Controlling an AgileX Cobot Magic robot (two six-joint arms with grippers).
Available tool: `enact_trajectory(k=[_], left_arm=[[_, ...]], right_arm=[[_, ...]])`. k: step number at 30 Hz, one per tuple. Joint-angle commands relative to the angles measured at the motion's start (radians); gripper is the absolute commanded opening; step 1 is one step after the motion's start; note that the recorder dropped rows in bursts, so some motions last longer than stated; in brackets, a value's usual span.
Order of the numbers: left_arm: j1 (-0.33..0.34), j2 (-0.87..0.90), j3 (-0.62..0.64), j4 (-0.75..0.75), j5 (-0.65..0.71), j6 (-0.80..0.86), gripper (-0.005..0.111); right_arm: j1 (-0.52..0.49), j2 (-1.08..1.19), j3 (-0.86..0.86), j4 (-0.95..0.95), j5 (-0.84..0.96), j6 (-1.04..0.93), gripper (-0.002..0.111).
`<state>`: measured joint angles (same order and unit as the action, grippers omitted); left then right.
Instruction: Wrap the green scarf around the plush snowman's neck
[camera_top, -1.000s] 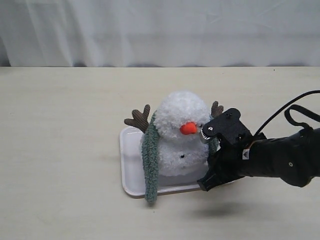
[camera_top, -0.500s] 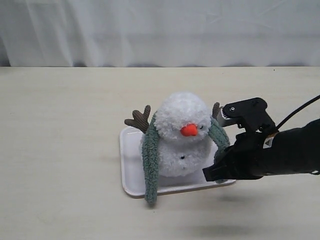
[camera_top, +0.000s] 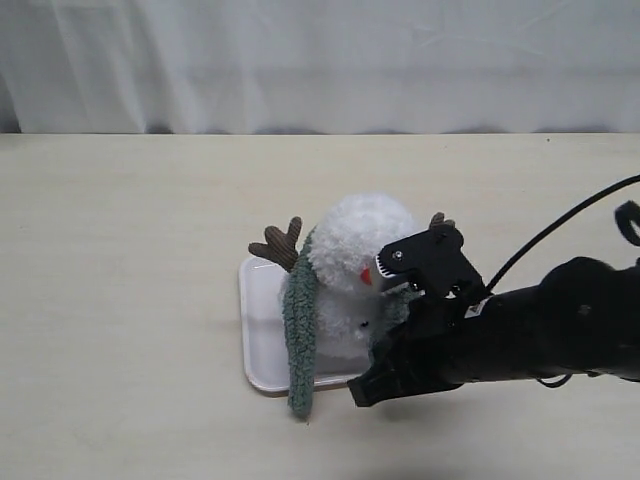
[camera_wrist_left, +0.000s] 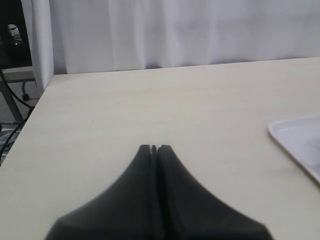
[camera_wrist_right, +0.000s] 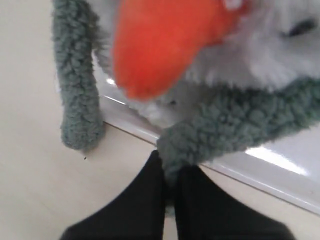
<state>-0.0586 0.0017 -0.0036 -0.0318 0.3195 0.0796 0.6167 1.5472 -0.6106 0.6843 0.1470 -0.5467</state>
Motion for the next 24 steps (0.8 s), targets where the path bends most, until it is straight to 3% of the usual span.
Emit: enact_trajectory(k=[1, 12, 20, 24], left_arm=[[0.001, -0.002, 0.004, -0.008, -0.011, 0.001, 0.0], [0.001, -0.002, 0.004, -0.008, -0.011, 0.001, 0.0], [0.001, -0.002, 0.004, -0.008, -0.011, 0.001, 0.0], [0.001, -0.002, 0.004, -0.008, -0.011, 0.001, 0.0]], right_arm=[[0.002, 0.088, -0.05, 0.015, -0.014, -0.015, 0.004], [0.002, 0.159, -0.105, 0.006, 0.024, -0.018, 0.006], [0.002, 0.159, -0.121, 0.007, 0.162, -0.019, 0.048], [0.002, 0.159, -0.134, 0.07, 0.259, -0.019, 0.054]])
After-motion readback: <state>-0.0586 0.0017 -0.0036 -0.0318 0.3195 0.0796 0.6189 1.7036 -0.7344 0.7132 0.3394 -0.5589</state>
